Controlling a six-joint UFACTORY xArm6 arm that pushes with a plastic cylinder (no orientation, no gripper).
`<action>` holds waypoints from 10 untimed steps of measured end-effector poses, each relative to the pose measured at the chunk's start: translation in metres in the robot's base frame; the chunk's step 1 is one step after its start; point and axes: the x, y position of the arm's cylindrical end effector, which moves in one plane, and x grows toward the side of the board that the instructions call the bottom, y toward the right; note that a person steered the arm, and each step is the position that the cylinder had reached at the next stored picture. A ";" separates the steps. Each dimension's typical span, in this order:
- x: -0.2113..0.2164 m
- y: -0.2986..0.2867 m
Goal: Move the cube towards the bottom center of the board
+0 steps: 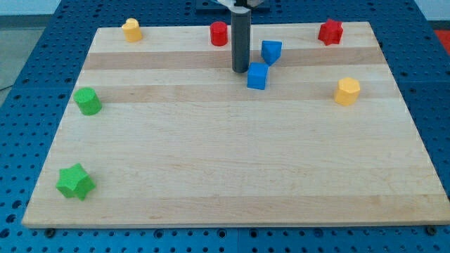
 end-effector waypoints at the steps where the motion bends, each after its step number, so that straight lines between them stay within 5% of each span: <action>1: -0.017 0.011; 4: 0.077 -0.006; 7: 0.041 0.043; 9: 0.137 0.004; 10: 0.136 0.004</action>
